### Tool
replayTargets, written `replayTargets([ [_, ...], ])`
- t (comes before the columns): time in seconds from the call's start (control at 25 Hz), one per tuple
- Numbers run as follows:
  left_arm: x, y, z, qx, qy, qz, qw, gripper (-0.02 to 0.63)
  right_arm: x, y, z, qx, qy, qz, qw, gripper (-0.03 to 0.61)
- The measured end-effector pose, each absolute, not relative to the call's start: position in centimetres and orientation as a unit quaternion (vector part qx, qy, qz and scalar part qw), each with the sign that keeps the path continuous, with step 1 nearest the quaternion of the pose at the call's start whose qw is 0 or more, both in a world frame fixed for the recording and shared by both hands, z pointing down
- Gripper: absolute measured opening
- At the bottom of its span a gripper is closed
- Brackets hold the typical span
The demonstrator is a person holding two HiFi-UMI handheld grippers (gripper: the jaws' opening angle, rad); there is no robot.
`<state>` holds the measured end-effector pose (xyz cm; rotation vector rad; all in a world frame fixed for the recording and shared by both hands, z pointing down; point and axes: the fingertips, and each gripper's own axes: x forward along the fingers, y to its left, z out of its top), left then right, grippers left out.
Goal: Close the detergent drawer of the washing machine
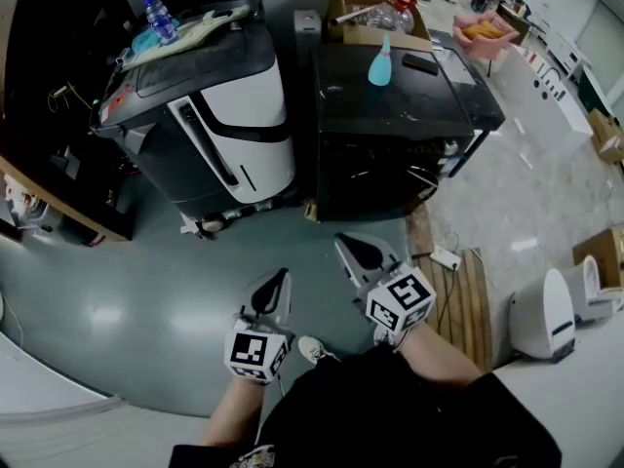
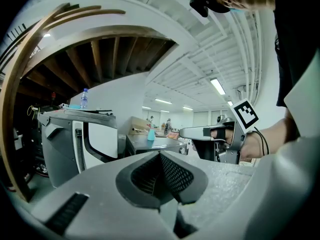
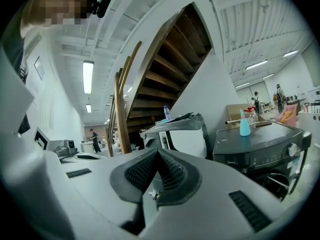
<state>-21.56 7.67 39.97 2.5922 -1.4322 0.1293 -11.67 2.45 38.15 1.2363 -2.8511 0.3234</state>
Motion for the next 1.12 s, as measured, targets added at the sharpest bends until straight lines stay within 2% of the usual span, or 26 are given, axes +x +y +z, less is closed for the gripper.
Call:
replayTargets([
  [0.32,-15.6,9.1,39.5,0.874,-0.476,0.048,0.084,0.003,-5.5,4.7,37.1,0.404,-0.910,0.093,0.004,-0.002],
  [0.76,-3.5,12.4,39.1,0.874,-0.476,0.041,0.086,0.003,6.3,7.9,36.6,0.403,-0.911,0.091,-0.007,-0.002],
  [1.12,2.8,14.7,38.8,0.874,-0.478,0.043,0.082,0.003,12.5,10.3,36.9,0.400,-0.911,0.097,-0.014,-0.002],
])
